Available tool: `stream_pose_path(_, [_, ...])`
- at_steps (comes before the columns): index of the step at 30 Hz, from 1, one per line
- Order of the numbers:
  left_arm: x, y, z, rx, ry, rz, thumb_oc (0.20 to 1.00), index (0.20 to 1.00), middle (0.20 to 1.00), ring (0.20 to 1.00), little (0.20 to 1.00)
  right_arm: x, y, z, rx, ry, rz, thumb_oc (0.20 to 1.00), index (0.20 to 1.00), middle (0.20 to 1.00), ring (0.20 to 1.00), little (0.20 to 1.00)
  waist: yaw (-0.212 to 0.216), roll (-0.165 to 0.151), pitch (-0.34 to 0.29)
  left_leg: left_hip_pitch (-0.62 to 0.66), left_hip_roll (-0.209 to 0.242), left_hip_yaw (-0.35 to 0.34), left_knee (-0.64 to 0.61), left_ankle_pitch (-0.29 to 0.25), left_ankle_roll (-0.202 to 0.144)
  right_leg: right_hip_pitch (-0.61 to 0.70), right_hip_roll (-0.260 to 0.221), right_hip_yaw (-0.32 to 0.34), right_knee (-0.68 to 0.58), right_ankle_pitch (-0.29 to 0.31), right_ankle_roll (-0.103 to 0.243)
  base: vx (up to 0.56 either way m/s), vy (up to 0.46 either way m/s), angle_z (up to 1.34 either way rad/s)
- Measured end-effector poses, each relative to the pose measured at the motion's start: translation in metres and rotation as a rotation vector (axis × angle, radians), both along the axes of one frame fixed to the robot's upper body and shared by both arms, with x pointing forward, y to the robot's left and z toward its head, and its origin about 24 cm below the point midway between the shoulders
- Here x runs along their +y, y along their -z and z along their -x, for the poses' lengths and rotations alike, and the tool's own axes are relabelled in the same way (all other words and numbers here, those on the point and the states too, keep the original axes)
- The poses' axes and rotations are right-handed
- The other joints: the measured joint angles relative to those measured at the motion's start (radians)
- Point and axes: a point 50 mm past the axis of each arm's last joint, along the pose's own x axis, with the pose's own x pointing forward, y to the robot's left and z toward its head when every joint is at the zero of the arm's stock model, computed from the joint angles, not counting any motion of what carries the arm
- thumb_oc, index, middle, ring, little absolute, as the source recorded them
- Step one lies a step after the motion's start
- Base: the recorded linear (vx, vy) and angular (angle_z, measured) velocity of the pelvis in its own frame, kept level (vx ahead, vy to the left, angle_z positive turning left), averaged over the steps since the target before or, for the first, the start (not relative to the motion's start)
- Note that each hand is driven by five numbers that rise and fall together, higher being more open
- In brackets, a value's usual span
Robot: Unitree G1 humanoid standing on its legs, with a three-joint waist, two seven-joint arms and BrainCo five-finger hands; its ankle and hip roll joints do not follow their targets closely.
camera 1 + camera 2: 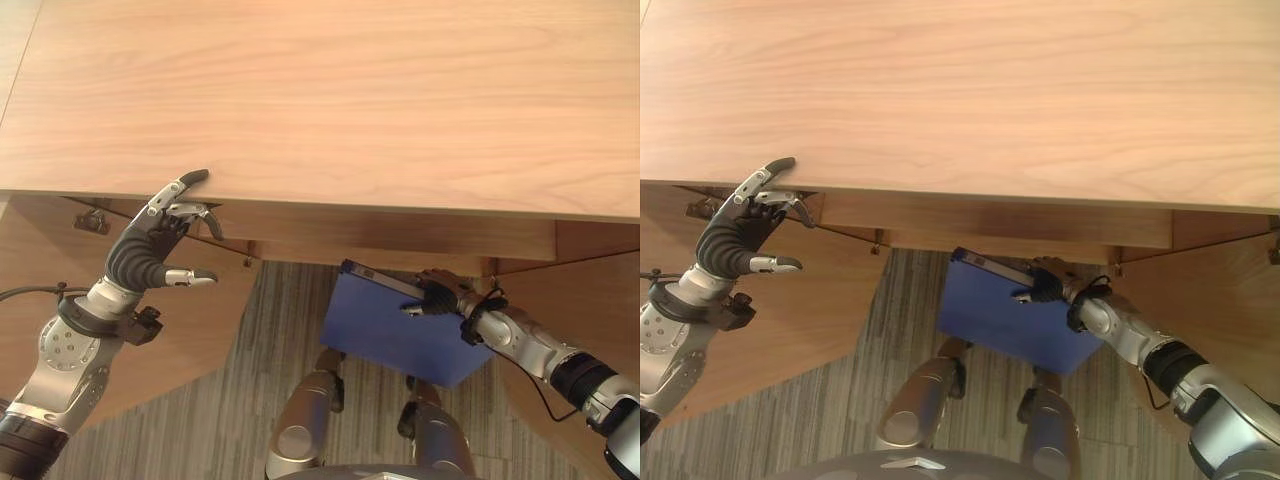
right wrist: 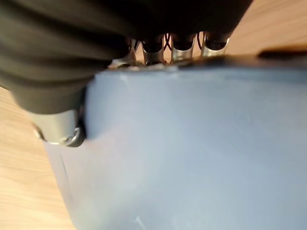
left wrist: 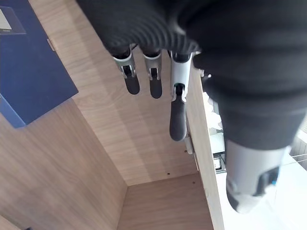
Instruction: Put the empty folder in the office cabinet
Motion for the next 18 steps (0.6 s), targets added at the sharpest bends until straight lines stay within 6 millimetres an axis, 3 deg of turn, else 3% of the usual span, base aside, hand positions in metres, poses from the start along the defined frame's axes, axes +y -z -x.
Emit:
stream_pose_path(1, [-0.004, 0.007, 0.001, -0.024, -0.022, 0.059, 1.0, 1.0, 1.0, 1.0, 1.0, -0.001, 0.012, 0.004, 0.033, 0.048, -0.034, 0.2, 0.2, 0.2, 0.2, 0.2, -0.003, 0.004, 0.0, -0.004, 0.001, -0.004, 0.002, 0.001, -0.001, -0.002, 0.0, -0.007, 0.002, 0.0, 0.0, 0.0, 0.0, 0.0])
stream_pose_path(2, [-0.004, 0.007, 0.001, -0.024, -0.022, 0.059, 1.0, 1.0, 1.0, 1.0, 1.0, -0.001, 0.012, 0.004, 0.033, 0.048, -0.034, 0.2, 0.2, 0.2, 0.2, 0.2, -0.003, 0.004, 0.0, -0.004, 0.001, -0.004, 0.002, 0.001, -0.001, -0.002, 0.0, -0.007, 0.002, 0.0, 0.0, -0.03, -0.037, 0.05])
stream_pose_path(3, [-0.015, 0.02, -0.002, -0.087, -0.071, 0.165, 1.0, 1.0, 1.0, 1.0, 1.0, -0.005, 0.037, 0.001, 0.09, 0.255, -0.146, 0.2, 0.2, 0.2, 0.2, 0.2, -0.006, 0.013, -0.002, -0.003, 0.001, -0.011, 0.002, 0.001, -0.001, 0.0, 0.002, -0.013, 0.001, 0.001, 0.0, 0.0, 0.0, 0.0])
stream_pose_path(6, [-0.019, 0.022, -0.004, -0.1, -0.086, 0.184, 1.0, 1.0, 1.0, 1.0, 1.0, -0.01, 0.042, -0.003, 0.104, 0.369, -0.199, 0.2, 0.2, 0.2, 0.2, 0.2, 0.001, 0.026, -0.001, -0.007, 0.003, -0.017, 0.002, 0.003, -0.004, -0.001, 0.005, -0.016, 0.0, 0.001, 0.0, -0.03, -0.029, 0.04])
stream_pose_path(8, [0.015, 0.028, -0.006, -0.069, -0.235, 0.087, 1.0, 1.0, 1.0, 1.0, 1.0, -0.014, 0.018, -0.028, 0.043, 0.498, -0.354, 0.2, 0.2, 0.2, 0.2, 0.2, 0.013, 0.076, 0.0, -0.016, 0.008, -0.016, 0.001, 0.005, -0.007, -0.009, 0.009, -0.02, -0.002, 0.003, 0.004, -0.03, -0.023, -0.04])
stream_pose_path(9, [0.015, 0.028, -0.006, -0.069, -0.235, 0.087, 1.0, 1.0, 1.0, 1.0, 1.0, -0.014, 0.018, -0.028, 0.043, 0.498, -0.354, 0.2, 0.2, 0.2, 0.2, 0.2, 0.013, 0.076, 0.0, -0.016, 0.008, -0.016, 0.001, 0.005, -0.007, -0.009, 0.009, -0.02, -0.002, 0.003, 0.004, -0.02, -0.015, -0.22])
stream_pose_path(10, [0.029, 0.037, 0.005, -0.031, -0.312, 0.088, 1.0, 1.0, 1.0, 1.0, 1.0, -0.01, -0.002, -0.045, -0.012, 0.506, -0.426, 0.2, 0.2, 0.2, 0.2, 0.2, 0.027, 0.095, 0.0, -0.025, 0.009, -0.011, -0.005, 0.003, -0.004, -0.022, 0.005, -0.025, -0.001, 0.004, 0.006, 0.0, -0.004, -0.2])
stream_pose_path(11, [0.029, 0.037, 0.005, -0.031, -0.312, 0.088, 1.0, 1.0, 1.0, 1.0, 1.0, -0.01, -0.002, -0.045, -0.012, 0.506, -0.426, 0.2, 0.2, 0.2, 0.2, 0.2, 0.027, 0.095, 0.0, -0.025, 0.009, -0.011, -0.005, 0.003, -0.004, -0.022, 0.005, -0.025, -0.001, 0.004, 0.006, -0.02, -0.009, -0.37])
stream_pose_path(12, [0.05, 0.057, 0.021, 0.044, -0.441, 0.113, 1.0, 1.0, 1.0, 1.0, 1.0, -0.01, -0.019, -0.058, -0.053, 0.534, -0.507, 0.2, 0.2, 0.2, 0.2, 0.2, 0.032, 0.118, -0.006, -0.023, 0.011, 0.002, -0.001, 0.002, -0.002, -0.031, -0.001, -0.044, -0.001, 0.013, 0.017, -0.02, -0.005, -0.17])
stream_pose_path(13, [0.05, 0.057, 0.021, 0.044, -0.441, 0.113, 1.0, 1.0, 1.0, 1.0, 1.0, -0.01, -0.019, -0.058, -0.053, 0.534, -0.507, 0.2, 0.2, 0.2, 0.2, 0.2, 0.032, 0.118, -0.006, -0.023, 0.011, 0.002, -0.001, 0.002, -0.002, -0.031, -0.001, -0.044, -0.001, 0.013, 0.017, -0.03, -0.017, -0.28])
stream_pose_path(14, [0.08, 0.111, 0.049, 0.364, -0.628, 0.09, 1.0, 1.0, 1.0, 1.0, 1.0, -0.012, -0.039, -0.075, -0.101, 0.6, -0.606, 0.2, 0.2, 0.2, 0.2, 0.2, 0.043, 0.145, -0.004, -0.024, 0.018, 0.002, -0.001, 0.009, 0.006, -0.037, 0.005, -0.046, 0.002, 0.013, 0.015, -0.01, -0.012, -0.11])
stream_pose_path(16, [0.08, 0.111, 0.049, 0.364, -0.628, 0.09, 1.0, 1.0, 1.0, 1.0, 1.0, -0.012, -0.039, -0.075, -0.101, 0.6, -0.606, 0.2, 0.2, 0.2, 0.2, 0.2, 0.043, 0.145, -0.004, -0.024, 0.018, 0.002, -0.001, 0.009, 0.006, -0.037, 0.005, -0.046, 0.002, 0.013, 0.015, 0.0, -0.018, -0.13])
stream_pose_path(17, [0.086, 0.235, 0.149, 1.275, -0.745, -0.072, 1.0, 1.0, 1.0, 1.0, 1.0, -0.006, -0.073, -0.095, -0.165, 0.6, -0.697, 0.2, 0.2, 0.2, 0.2, 0.2, 0.012, 0.127, 0.026, -0.042, 0.02, -0.001, 0.002, 0.015, 0.011, -0.07, 0.005, -0.042, 0.003, 0.036, -0.017, 0.0, -0.051, -0.12])
stream_pose_path(18, [0.056, 0.274, 0.217, 1.645, -0.786, -0.017, 1.0, 1.0, 1.0, 1.0, 1.0, -0.024, -0.093, -0.102, -0.224, 0.667, -0.769, 0.2, 0.2, 0.2, 0.2, 0.2, 0.007, 0.092, 0.071, -0.05, 0.021, -0.012, 0.003, 0.017, 0.011, -0.076, 0.006, -0.044, 0.003, 0.036, -0.02, 0.0, -0.051, -0.12])
